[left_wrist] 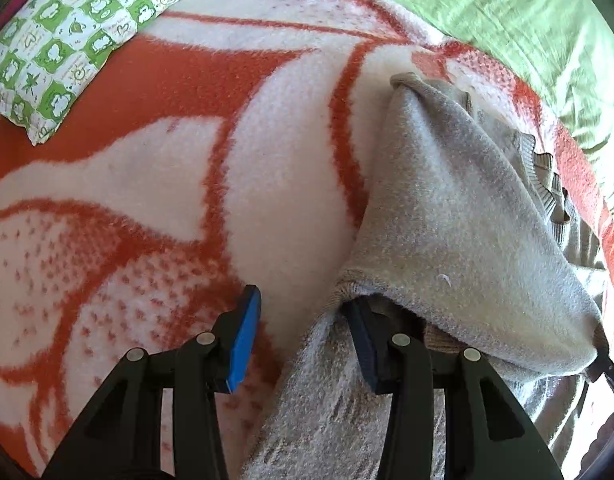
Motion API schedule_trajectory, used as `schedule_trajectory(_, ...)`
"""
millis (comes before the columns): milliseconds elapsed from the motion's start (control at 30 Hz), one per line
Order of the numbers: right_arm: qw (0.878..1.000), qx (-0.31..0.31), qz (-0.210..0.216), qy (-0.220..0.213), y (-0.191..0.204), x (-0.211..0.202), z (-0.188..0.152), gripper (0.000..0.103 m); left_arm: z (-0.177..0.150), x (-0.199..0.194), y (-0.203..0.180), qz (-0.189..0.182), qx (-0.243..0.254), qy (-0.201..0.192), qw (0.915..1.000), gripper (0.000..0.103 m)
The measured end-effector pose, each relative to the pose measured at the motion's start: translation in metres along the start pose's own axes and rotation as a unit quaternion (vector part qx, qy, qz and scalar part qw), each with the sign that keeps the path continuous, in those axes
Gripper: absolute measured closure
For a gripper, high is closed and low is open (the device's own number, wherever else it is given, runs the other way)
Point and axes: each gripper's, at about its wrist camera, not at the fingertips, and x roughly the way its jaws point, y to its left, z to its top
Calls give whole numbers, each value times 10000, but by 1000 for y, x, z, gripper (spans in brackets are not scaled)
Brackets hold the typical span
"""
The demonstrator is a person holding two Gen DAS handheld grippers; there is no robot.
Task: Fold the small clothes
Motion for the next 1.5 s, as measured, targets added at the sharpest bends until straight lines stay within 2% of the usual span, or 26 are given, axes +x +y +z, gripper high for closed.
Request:
schedule_trajectory(133,9986,-297,-439,89,7,13,-3,96,-4,1,4,-65,-37,33,10000,56)
schedule_trajectory(267,9958,-112,-757,-493,6,-12,1,96,-6,0,3,-69,105,32,9999,55)
schedule_trajectory(300,9957,-87,-797,-460,4,-11,3,96,-6,1,3,-60,128,25,9999,55)
schedule_trajectory(400,9947,-144,-978,297,-1,18,3,94,-6,2,3,-79,77,31,9999,54)
schedule_trajectory(433,9940,-158,-1005,394,-1,22,2,94,-6,2,3,-92,59,31,9999,54)
schedule_trajectory(467,9935,-169,-1074,346,0,19,2,89,-6,2,4,-107,44,27,9999,54)
schedule_trajectory(567,9848,-230,-1719,80,13,-3,7,62,-6,1,8,-191,-46,41,9998,54)
schedule_trajectory(600,9839,-267,-1761,-177,22,-15,9,62,-6,0,10,-222,-91,44,9997,54)
schedule_trajectory(633,9866,-310,-1515,-527,36,-29,13,62,-7,0,11,-239,-118,40,9996,54)
schedule_trajectory(667,9890,-368,-1269,-660,47,-34,17,62,-7,0,11,-234,-124,35,9996,54)
schedule_trajectory(700,9929,-553,-799,-685,67,-32,25,62,-8,-1,11,-220,-122,29,9997,54)
schedule_trajectory(767,9950,-902,4,-418,105,-13,42,62,-9,-1,9,-170,-86,20,9998,54)
schedule_trajectory(833,9898,-1169,776,-246,151,16,61,62,-10,-2,8,-148,-83,23,9999,54)
schedule_trajectory(867,9832,-1414,1139,-166,180,37,72,62,-11,-2,8,-142,-100,34,9998,54)
schedule_trajectory(933,9708,-1981,1348,-126,232,73,88,62,-11,-2,7,-119,-115,45,9999,54)
schedule_trajectory(1033,9583,-2331,1647,172,279,120,99,62,-10,0,6,-92,-128,59,9999,54)
schedule_trajectory(1067,9545,-2462,1649,326,293,138,103,62,-11,0,6,-96,-141,57,9998,54)
schedule_trajectory(1133,9501,-2717,1386,653,311,175,105,62,-10,1,7,-129,-171,45,9998,54)
schedule_trajectory(1167,9499,-2665,1449,750,314,184,107,72,-11,1,8,-155,-191,34,9997,54)
schedule_trajectory(1200,9504,-2479,1672,856,312,193,113,99,-11,2,9,-179,-207,22,9996,54)
schedule_trajectory(1300,9595,-1585,2152,892,289,204,135,99,-12,3,13,-251,-255,-35,9994,53)
schedule_trajectory(1400,9700,-1441,1743,890,276,219,139,101,-13,2,14,-275,-237,-54,9993,53)
schedule_trajectory(1500,9767,-1296,1643,471,266,199,138,101,-16,-3,18,-282,-164,-43,9995,53)
